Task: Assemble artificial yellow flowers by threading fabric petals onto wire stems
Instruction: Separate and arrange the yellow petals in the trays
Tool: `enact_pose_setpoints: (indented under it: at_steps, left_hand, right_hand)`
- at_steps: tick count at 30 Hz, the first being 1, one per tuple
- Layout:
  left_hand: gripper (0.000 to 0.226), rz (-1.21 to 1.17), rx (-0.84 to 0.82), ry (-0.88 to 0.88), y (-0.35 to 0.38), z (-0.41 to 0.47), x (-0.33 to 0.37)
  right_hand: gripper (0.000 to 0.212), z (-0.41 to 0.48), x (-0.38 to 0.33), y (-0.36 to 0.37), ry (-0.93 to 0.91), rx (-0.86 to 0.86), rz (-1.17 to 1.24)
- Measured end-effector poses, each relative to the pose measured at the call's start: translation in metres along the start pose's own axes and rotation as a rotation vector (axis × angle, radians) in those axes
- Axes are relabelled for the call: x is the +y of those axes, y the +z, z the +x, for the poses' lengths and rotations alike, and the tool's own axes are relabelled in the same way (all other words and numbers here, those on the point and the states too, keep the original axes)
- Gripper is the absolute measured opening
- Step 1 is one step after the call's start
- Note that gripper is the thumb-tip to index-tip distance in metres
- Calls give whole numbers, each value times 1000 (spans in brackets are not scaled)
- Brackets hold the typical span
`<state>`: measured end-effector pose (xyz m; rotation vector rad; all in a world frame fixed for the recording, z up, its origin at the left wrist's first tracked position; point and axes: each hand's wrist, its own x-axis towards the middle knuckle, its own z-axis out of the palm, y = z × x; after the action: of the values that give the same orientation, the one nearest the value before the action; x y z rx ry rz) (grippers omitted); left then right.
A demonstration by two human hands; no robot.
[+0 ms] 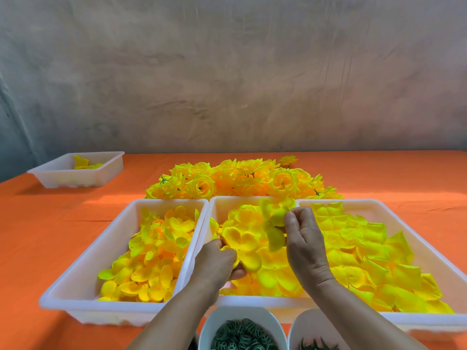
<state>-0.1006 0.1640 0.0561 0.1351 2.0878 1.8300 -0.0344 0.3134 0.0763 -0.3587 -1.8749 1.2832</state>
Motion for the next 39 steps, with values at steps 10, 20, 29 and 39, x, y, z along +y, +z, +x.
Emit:
enact_pose_setpoints:
  at_steps: [10, 20, 29, 39]
  left_hand:
    - [32, 24, -27, 26, -1, -4, 2]
    - [27, -84, -78, 23, -4, -8, 9]
    - [42, -152, -301, 27, -7, -19, 13]
    - [62, -66, -321, 37, -8, -23, 16]
  right_hand:
    - [19, 47, -7, 6, -201, -25, -369]
    - [14, 6, -9, 11, -282, -466, -479]
    - [28, -20, -6, 9, -152, -569, -420]
    - [26, -23, -1, 10, -164, -587, -459]
